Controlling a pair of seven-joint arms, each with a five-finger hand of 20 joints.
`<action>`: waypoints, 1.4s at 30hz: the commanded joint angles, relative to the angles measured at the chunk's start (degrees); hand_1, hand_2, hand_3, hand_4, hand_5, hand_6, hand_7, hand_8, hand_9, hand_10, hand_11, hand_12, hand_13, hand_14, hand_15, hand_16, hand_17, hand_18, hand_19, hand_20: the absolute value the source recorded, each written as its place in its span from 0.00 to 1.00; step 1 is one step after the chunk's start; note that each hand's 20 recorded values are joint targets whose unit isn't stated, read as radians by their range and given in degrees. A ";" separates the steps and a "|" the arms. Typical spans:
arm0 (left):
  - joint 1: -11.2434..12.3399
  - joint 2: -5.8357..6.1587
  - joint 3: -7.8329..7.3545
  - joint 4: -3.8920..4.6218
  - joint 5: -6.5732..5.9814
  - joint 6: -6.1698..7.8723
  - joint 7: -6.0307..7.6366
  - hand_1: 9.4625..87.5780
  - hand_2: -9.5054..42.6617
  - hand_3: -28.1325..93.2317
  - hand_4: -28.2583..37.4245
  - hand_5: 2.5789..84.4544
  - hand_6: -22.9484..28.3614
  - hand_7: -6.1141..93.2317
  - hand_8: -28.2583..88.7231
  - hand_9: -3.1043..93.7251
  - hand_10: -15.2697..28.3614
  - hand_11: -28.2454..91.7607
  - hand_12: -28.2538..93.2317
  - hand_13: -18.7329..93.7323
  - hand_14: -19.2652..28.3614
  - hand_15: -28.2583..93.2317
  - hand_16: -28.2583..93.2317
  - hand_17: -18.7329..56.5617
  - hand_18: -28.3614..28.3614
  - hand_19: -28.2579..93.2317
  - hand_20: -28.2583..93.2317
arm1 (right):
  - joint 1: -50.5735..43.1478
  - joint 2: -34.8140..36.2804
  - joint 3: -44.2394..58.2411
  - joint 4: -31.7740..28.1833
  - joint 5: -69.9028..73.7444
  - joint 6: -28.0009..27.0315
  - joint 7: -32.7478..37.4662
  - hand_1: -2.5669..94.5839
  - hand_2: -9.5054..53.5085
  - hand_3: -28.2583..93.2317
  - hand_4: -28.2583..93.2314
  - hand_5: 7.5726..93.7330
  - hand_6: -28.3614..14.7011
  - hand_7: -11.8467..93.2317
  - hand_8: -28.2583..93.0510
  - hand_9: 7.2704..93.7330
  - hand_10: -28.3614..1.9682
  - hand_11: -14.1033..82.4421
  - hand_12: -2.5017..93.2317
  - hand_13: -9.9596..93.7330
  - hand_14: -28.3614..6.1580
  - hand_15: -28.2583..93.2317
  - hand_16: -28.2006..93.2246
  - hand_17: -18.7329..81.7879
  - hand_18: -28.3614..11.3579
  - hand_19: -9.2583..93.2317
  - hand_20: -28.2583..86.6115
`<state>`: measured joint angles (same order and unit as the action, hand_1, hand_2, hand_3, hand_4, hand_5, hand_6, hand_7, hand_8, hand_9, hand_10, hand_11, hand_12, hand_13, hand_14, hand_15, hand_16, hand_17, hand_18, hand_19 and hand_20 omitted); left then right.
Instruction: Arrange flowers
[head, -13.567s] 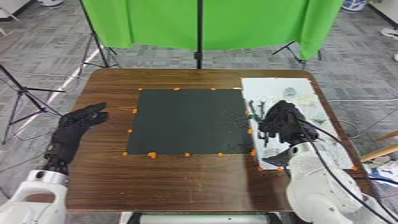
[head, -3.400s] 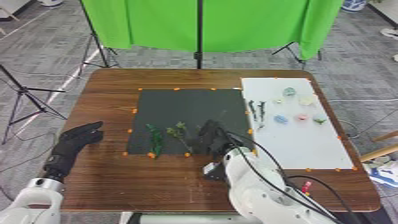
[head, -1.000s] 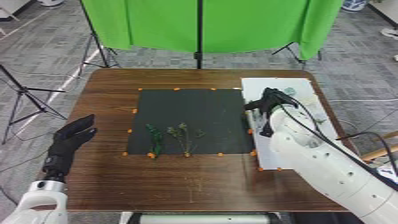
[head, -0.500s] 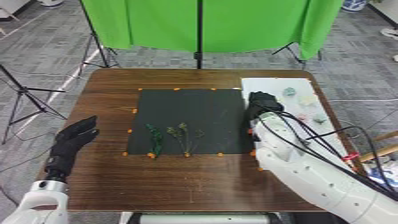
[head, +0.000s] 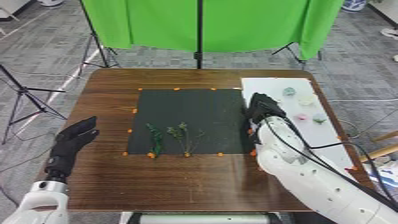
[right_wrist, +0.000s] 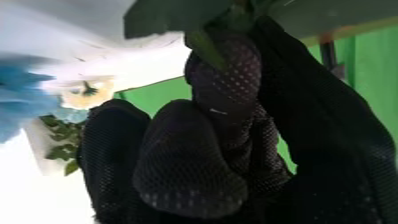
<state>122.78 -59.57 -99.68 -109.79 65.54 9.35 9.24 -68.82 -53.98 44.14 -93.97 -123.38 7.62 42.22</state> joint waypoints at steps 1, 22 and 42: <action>0.34 -0.50 0.01 -0.05 0.23 -0.90 -0.91 0.36 0.13 0.76 0.22 0.46 0.54 0.20 0.18 0.37 0.62 0.38 0.32 0.47 0.75 0.40 0.22 0.44 0.76 0.39 0.43 | -3.83 0.84 4.59 -9.49 -1.49 5.70 -1.46 0.61 0.00 0.72 0.25 0.88 0.52 0.37 0.42 0.99 0.58 0.62 0.31 1.00 0.84 0.80 0.43 0.95 0.49 1.00 0.69; 0.61 -0.47 -1.06 -0.29 0.95 -3.34 -2.97 0.35 0.12 0.76 0.22 0.46 0.54 0.19 0.19 0.37 0.61 0.38 0.32 0.46 0.75 0.40 0.22 0.43 0.76 0.39 0.43 | -15.30 -7.53 6.37 -16.39 6.02 3.58 -2.03 0.62 0.00 0.70 0.25 0.86 0.51 0.40 0.40 0.99 0.58 0.62 0.30 1.00 0.85 0.80 0.42 0.95 0.54 1.00 0.66; 0.92 -0.31 -1.43 -0.55 1.15 -4.65 -4.72 0.34 0.13 0.76 0.22 0.45 0.55 0.18 0.19 0.37 0.61 0.38 0.32 0.46 0.75 0.39 0.23 0.42 0.75 0.38 0.42 | -19.45 -11.98 10.66 -13.71 17.82 14.20 -1.30 0.63 0.00 0.70 0.23 0.82 0.49 0.44 0.39 0.99 0.56 0.56 0.28 1.00 0.81 0.75 0.40 0.96 0.61 0.96 0.56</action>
<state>122.92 -59.65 -100.76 -110.07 66.38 5.56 5.72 -86.26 -64.78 53.61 -108.15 -108.43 20.06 40.39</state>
